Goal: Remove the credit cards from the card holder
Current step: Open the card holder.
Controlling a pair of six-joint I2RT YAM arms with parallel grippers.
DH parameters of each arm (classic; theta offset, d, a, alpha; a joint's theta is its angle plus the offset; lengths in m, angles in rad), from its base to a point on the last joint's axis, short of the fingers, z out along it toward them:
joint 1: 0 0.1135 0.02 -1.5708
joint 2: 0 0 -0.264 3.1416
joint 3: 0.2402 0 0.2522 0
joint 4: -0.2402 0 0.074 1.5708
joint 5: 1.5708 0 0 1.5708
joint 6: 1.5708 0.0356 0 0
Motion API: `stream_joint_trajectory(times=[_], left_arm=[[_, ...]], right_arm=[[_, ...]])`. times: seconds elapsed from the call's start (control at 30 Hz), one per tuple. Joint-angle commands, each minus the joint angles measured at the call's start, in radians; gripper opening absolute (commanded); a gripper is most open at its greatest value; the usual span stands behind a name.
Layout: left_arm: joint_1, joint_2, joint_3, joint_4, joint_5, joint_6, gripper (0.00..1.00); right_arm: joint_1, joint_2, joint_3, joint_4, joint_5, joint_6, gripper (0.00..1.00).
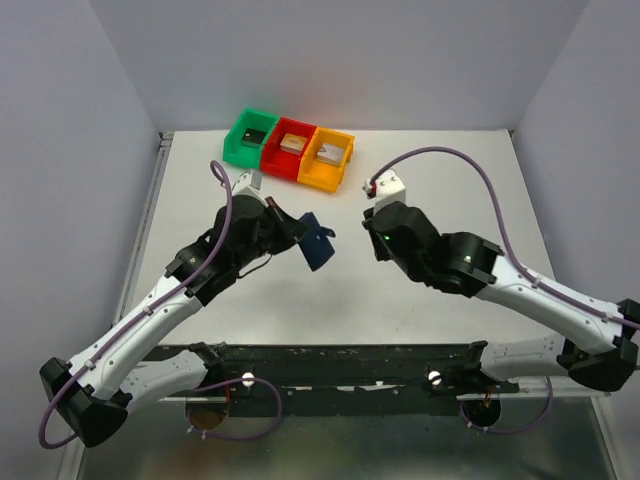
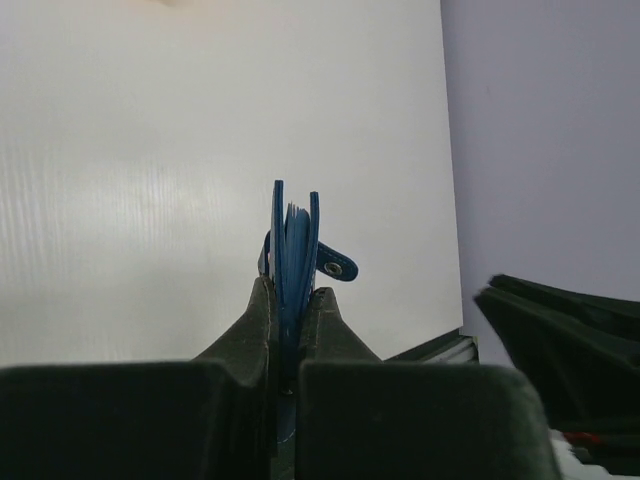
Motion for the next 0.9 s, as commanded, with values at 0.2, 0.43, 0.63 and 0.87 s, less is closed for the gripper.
stream_joint_trajectory(times=[0.2, 0.43, 0.63, 0.87], left_arm=[[0.222, -0.04, -0.178, 0.478, 0.514, 0.316, 0.0], [0.32, -0.027, -0.296, 0.852, 0.867, 0.294, 0.0], [0.346, 0.043, -0.287, 0.983, 1.012, 0.235, 0.0], [0.349, 0.032, -0.289, 1.032, 1.095, 0.243, 0.0]], right_arm=[[-0.047, -0.304, -0.168, 0.274, -0.363, -0.067, 0.73], [-0.045, -0.335, -0.231, 0.431, -0.756, -0.018, 0.62], [-0.048, -0.26, -0.226, 0.431, -0.844, -0.009, 0.56], [-0.139, -0.22, -0.24, 0.412, -0.822, 0.023, 0.48]])
